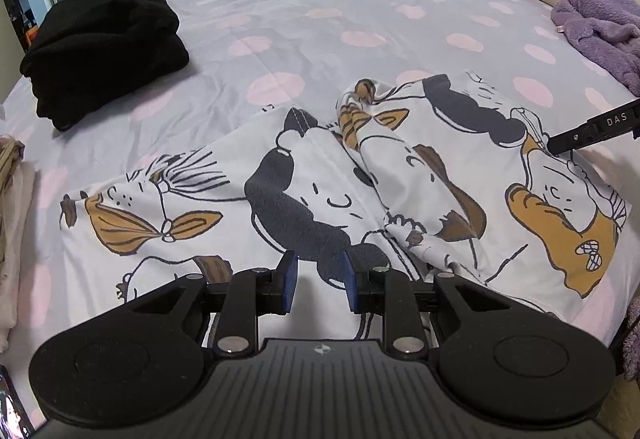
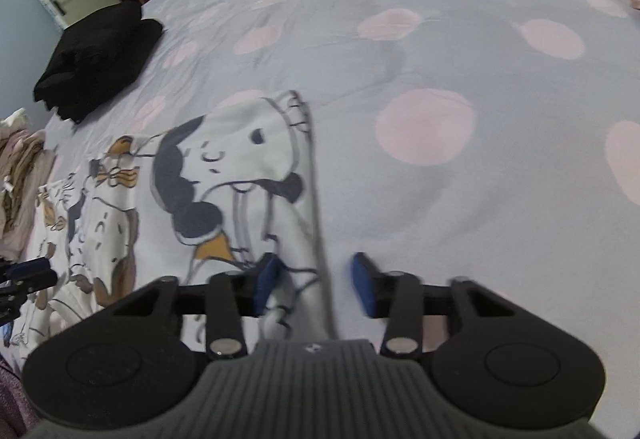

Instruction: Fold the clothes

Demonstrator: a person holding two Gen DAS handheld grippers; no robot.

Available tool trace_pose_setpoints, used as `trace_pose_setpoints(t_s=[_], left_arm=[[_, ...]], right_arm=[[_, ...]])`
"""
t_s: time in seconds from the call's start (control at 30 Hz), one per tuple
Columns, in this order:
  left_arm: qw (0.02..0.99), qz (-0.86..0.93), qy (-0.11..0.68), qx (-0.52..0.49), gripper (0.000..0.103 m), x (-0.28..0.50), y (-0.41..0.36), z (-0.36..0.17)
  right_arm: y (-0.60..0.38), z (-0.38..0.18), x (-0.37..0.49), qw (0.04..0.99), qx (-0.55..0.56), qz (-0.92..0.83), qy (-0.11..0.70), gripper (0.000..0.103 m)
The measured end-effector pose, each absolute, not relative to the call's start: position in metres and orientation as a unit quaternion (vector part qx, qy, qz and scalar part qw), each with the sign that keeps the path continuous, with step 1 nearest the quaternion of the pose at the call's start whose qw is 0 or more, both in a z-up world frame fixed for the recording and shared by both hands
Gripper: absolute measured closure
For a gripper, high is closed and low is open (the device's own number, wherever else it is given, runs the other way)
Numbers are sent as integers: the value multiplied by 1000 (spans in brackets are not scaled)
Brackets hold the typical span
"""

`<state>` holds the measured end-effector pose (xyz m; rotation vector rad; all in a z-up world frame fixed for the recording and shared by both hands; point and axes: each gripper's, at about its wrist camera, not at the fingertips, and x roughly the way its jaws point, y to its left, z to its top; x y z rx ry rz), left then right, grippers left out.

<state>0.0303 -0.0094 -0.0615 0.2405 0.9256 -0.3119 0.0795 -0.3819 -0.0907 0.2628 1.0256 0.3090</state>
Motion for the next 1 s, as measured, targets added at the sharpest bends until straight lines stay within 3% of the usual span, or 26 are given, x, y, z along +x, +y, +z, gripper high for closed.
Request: trace_pose_setpoints(t_s=[0.1, 0.17, 0.37, 1.0], left_arm=[[876, -149, 445, 113, 81, 31, -8, -62], [877, -147, 445, 110, 81, 31, -5, -62], [878, -139, 446, 107, 81, 31, 3, -61], [893, -104, 432, 69, 81, 16, 60, -39]], right_arm=[[-376, -90, 82, 848, 126, 151, 492, 93], [-373, -89, 83, 846, 127, 152, 495, 94], [-368, -65, 80, 833, 183, 151, 499, 95], [-231, 35, 83, 816, 216, 280, 457, 96]])
